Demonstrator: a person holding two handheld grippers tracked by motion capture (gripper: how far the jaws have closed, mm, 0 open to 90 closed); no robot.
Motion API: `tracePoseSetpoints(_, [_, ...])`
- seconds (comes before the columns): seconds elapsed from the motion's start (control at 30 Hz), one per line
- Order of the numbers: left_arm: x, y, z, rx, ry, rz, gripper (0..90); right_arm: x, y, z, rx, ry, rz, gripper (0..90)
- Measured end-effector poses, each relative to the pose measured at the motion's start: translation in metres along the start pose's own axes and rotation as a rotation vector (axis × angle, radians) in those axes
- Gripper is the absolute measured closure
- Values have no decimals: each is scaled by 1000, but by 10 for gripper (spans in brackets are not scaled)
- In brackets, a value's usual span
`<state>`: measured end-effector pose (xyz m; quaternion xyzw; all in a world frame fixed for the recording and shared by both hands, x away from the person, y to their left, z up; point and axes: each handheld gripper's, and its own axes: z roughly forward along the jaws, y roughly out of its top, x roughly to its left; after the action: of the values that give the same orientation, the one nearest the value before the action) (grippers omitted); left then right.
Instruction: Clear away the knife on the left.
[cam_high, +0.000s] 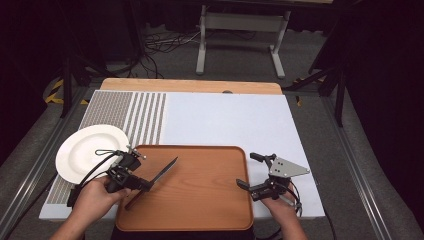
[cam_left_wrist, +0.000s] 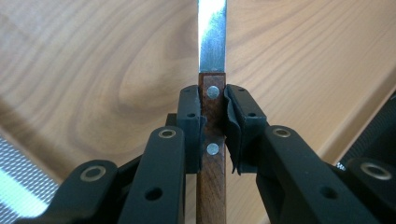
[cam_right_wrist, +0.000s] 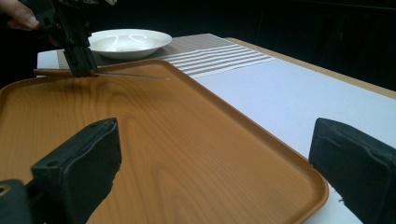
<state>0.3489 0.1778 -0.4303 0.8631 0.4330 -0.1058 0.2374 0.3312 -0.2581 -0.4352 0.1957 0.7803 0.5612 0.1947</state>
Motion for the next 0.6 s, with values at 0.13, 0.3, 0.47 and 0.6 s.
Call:
tracePoseSetpoints(0.13, [0,0,7,18,1,-7,774,0,0,0,0,1,0,31])
tracePoseSetpoints(0.3, [0,-1,11,29,21,-27,774,0,0,-1,3,3,3,31])
tracePoseSetpoints(0.47, [-2,-2,15,52,49,-34,774,0,0,0,6,7,2,31])
tracePoseSetpoints(0.6, [-1,-3,15,56,53,-34,774,0,-1,0,8,9,6,30])
